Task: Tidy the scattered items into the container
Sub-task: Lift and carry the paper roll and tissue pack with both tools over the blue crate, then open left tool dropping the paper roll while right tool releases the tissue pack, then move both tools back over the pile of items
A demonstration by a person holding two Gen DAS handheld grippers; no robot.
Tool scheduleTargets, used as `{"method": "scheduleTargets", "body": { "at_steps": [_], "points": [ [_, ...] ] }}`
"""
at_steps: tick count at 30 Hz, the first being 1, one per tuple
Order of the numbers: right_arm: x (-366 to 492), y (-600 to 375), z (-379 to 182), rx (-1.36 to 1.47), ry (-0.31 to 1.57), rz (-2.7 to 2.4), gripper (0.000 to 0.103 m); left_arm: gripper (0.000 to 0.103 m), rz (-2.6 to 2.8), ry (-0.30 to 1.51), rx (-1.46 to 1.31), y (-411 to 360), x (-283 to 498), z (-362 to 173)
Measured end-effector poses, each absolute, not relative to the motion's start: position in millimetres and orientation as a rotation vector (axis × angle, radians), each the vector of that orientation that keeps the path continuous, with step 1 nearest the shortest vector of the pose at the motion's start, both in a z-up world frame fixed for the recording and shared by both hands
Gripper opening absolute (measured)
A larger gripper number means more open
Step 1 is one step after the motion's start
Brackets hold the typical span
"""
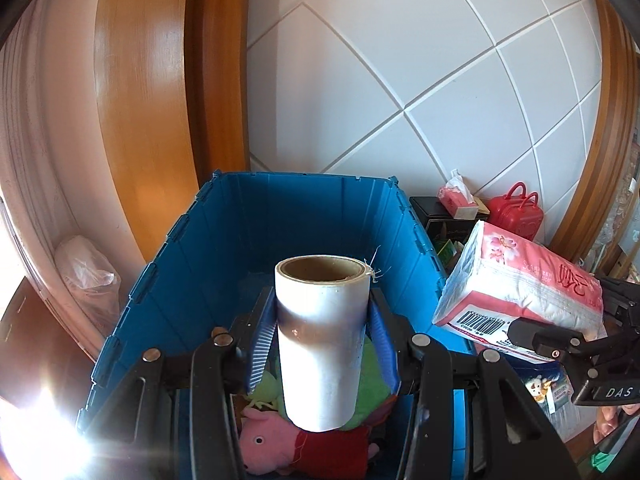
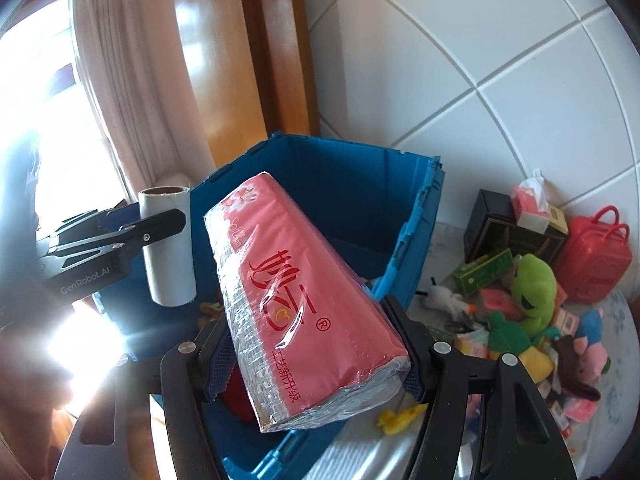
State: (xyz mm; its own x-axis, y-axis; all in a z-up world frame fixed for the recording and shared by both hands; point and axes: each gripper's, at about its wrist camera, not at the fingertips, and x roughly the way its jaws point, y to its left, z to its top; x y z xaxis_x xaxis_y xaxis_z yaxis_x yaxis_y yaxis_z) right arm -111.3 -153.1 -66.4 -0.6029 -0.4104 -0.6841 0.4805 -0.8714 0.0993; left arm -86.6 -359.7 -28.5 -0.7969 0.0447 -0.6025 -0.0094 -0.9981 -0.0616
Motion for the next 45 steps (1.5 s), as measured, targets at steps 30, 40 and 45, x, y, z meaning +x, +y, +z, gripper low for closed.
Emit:
{"method": "scheduleTargets", "body": {
  "at_steps": [30,40,45],
  "points": [
    [-195.6,-250.1,-102.6,1.084,0.217,-2.383,0.066,0.044,3.008,-0.114,-1.051,-437.6,-158.4,-38.1],
    [-210.0,-251.8,-98.4,1.034,0.218,-2.428,0.103,0.103,3.075,-0.206,-1.064,-454.0,-170.2,-41.4],
    [-210.5,-248.2,-99.1,1.042,0.212,-2.423,0.103,0.103,3.06,-0.214,-1.087,-451.9,-171.0,-50.7]
  ]
}}
